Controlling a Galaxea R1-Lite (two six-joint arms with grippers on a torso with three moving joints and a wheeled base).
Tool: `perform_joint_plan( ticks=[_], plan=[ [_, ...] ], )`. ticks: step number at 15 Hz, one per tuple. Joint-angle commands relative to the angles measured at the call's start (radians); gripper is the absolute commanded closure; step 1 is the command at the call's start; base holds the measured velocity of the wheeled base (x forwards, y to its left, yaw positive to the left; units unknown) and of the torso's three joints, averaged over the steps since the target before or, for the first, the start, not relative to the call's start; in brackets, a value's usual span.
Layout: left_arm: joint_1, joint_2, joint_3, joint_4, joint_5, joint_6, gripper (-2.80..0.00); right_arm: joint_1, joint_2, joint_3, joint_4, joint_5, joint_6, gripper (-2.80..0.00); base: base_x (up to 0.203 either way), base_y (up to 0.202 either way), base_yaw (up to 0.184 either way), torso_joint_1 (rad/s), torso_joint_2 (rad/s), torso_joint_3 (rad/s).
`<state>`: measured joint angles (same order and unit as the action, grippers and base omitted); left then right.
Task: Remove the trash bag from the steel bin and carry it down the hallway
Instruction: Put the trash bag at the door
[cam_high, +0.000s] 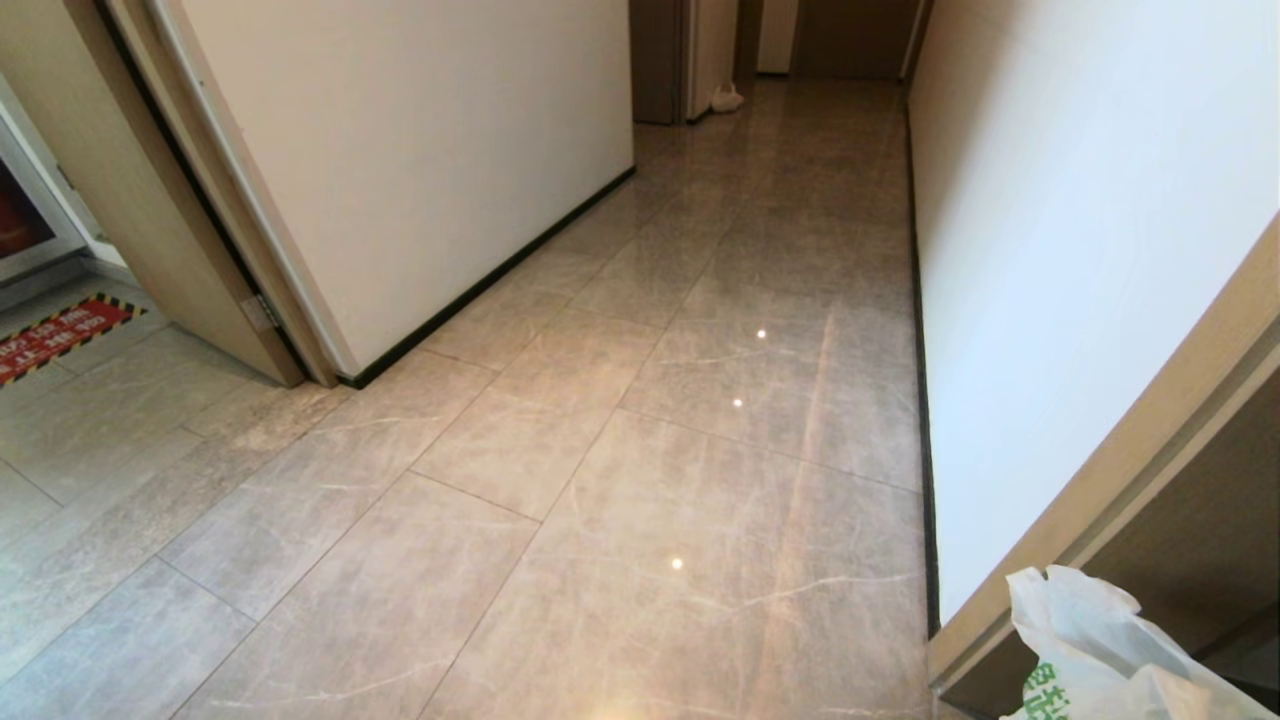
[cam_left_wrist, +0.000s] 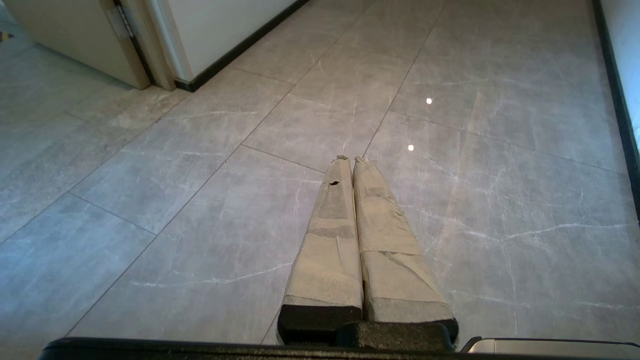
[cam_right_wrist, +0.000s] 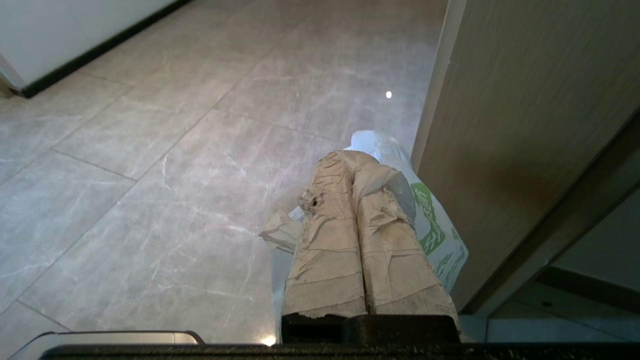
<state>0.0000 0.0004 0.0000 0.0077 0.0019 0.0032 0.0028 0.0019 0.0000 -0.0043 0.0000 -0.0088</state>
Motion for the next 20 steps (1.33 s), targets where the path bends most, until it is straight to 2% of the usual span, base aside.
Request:
perform_joint_plan(
  ticks=[1, 20],
  plan=[
    [0.000, 0.000, 0.000, 0.000, 0.001, 0.000, 0.00, 0.000, 0.000, 0.000, 0.000, 0.000, 0.000, 0.00, 0.000, 0.000, 0.000, -0.002, 0.00, -0.198],
    [0.000, 0.000, 0.000, 0.000, 0.001, -0.002, 0.00, 0.000, 0.000, 0.000, 0.000, 0.002, -0.007, 0.00, 0.000, 0.000, 0.000, 0.003, 0.00, -0.195]
  ],
)
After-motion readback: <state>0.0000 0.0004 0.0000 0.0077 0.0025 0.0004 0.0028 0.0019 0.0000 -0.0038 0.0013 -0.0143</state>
